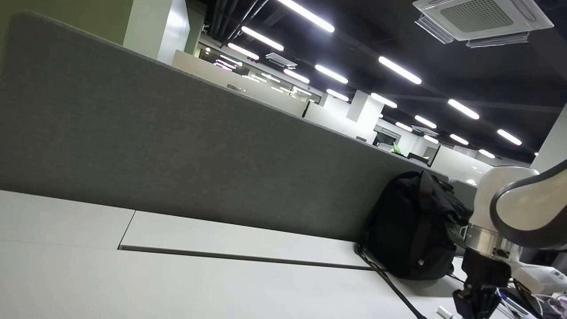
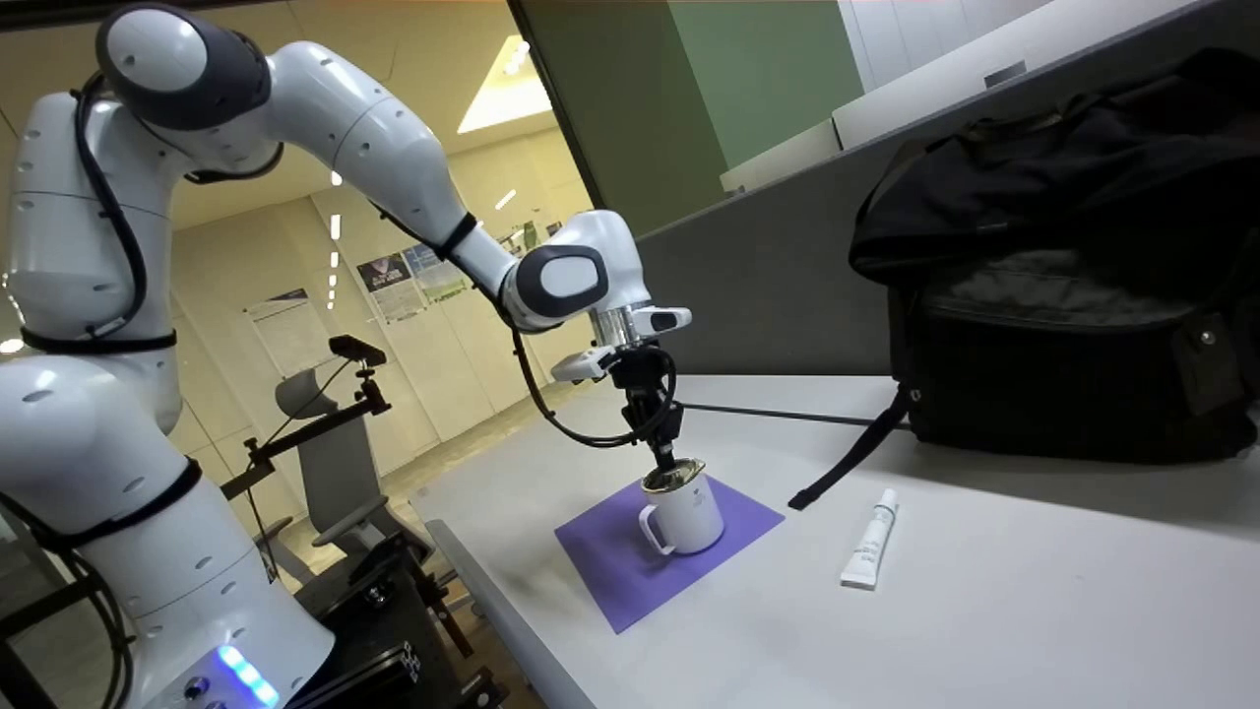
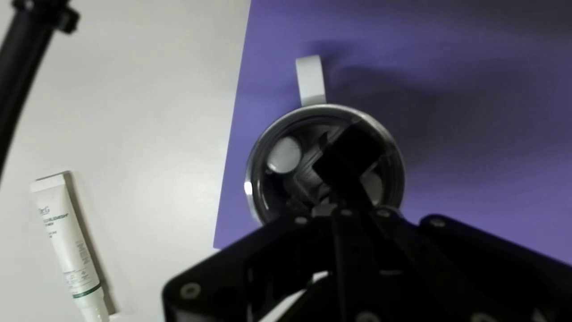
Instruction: Close the sliding lid on the travel mug
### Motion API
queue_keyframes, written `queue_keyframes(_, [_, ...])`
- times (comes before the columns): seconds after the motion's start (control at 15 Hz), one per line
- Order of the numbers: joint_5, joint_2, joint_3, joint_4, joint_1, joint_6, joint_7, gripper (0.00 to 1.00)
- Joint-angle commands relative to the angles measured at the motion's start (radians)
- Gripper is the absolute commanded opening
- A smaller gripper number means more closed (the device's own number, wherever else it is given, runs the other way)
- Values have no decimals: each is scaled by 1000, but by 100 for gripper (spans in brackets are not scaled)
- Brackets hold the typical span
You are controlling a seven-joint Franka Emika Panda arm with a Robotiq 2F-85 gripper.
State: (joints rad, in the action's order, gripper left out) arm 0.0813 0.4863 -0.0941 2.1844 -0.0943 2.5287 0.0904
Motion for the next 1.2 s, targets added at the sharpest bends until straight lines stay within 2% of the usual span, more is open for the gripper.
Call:
queue_keyframes(0.0, [12, -120, -25, 35, -5, -7, -18, 0])
queue_keyframes(0.13, [-7, -206, -21, 57, -22, -25, 14, 0])
queue_keyframes(0.2, [-26, -245, -12, 62, -38, -37, 38, 26])
queue_keyframes(0.33, [-57, -306, -6, 64, -59, -55, 90, 32])
queue_keyframes(0.67, [-137, -393, -20, 35, -82, -146, 193, 66])
queue_keyframes(1.0, [-124, -445, -43, 20, -89, -230, 204, 99])
queue_keyframes(1.07, [-94, -449, -51, 14, -88, -260, 183, 100])
queue_keyframes(1.13, [-117, -427, -45, 26, -81, -207, 194, 89])
